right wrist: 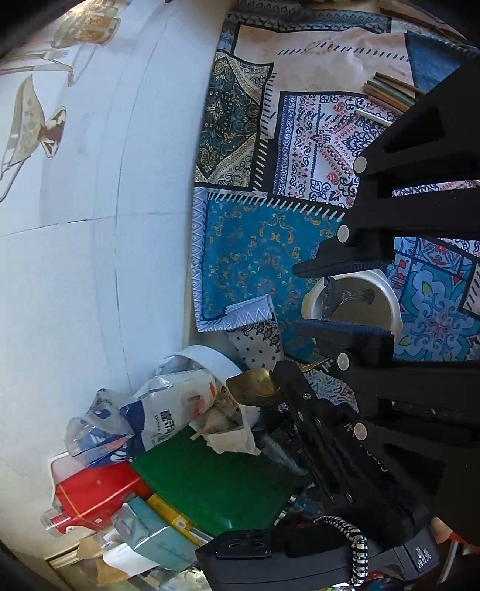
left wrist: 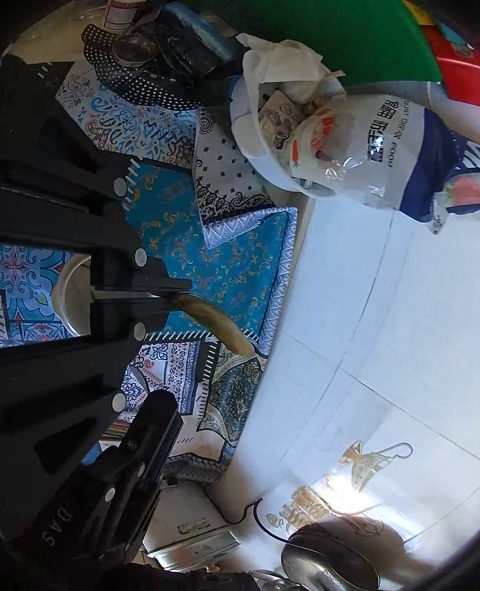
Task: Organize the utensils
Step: 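Lift the spoon with the left tool while the right tool carries the fork toward the white cup, then open the right tool over the cup while the left tool drops the spoon in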
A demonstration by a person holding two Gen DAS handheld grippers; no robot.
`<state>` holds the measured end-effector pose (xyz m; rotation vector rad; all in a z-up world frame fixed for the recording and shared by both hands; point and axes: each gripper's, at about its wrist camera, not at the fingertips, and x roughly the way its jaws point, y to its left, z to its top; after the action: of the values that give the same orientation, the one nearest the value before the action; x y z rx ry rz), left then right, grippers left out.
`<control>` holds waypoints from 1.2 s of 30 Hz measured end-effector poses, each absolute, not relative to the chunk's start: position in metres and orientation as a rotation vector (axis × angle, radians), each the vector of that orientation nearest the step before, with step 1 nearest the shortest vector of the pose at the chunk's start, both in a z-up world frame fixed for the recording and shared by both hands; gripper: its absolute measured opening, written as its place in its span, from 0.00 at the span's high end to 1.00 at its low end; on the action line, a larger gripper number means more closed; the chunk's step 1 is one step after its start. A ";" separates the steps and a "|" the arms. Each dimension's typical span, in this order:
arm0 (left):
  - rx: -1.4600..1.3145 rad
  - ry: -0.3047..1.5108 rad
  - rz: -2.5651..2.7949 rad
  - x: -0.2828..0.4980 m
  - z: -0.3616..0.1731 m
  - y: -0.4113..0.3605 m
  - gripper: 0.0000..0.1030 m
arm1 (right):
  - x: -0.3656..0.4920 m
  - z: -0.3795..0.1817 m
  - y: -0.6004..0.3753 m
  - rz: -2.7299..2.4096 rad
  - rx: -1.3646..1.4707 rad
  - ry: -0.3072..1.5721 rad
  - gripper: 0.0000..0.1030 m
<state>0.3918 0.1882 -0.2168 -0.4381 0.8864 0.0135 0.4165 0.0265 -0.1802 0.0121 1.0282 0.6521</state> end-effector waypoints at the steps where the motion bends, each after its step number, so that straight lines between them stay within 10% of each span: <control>1: -0.439 0.896 0.015 0.393 -0.220 0.188 1.00 | 0.418 -0.183 0.028 0.649 0.006 1.039 0.80; 20: -0.381 0.924 0.044 0.391 -0.216 0.184 0.97 | 0.423 -0.186 0.028 0.627 -0.034 1.061 0.75; 36: -0.272 0.807 0.038 0.348 -0.149 0.143 0.67 | 0.383 -0.139 -0.032 0.538 -0.075 0.877 0.59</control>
<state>0.3479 0.1431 -0.1488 -0.2721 0.8069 0.0383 0.3829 -0.0324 -0.1394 -0.0749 0.8766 0.5379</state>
